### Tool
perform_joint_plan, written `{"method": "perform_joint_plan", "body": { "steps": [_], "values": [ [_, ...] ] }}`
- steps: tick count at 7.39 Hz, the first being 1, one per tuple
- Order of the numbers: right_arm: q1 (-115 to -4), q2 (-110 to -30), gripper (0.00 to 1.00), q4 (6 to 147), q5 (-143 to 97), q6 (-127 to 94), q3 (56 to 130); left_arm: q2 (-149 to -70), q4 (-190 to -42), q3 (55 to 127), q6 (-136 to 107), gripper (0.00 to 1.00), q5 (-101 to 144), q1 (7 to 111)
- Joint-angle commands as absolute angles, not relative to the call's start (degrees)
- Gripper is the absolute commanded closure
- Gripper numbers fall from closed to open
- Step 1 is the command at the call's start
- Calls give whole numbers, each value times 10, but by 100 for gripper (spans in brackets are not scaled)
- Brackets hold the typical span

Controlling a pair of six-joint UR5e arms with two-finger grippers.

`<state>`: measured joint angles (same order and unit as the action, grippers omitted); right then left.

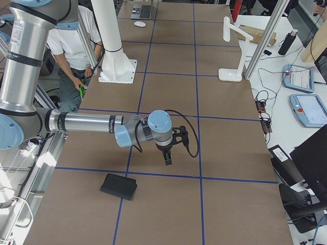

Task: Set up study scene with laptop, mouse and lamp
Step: 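Carry the silver laptop with the left gripper toward the table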

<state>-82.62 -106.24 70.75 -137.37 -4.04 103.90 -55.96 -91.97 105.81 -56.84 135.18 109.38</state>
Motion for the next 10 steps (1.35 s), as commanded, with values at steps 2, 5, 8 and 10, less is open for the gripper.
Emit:
{"method": "perform_joint_plan", "body": {
  "steps": [2, 5, 8, 10],
  "values": [
    [-826, -1066, 1, 708, -1372, -40, 1037, -555, -918, 1053, -563, 35, 1352, 1094],
    [-826, -1067, 1, 708, -1372, -40, 1036, -562, -915, 1044, -568, 88, 1347, 1099],
    [-826, -1065, 1, 708, -1375, -43, 1035, -585, -864, 1081, -566, 100, 1350, 1100],
    [-826, -1063, 1, 709, -1377, -44, 1035, -626, -782, 1130, -561, 100, 1350, 1100]
  ]
}}
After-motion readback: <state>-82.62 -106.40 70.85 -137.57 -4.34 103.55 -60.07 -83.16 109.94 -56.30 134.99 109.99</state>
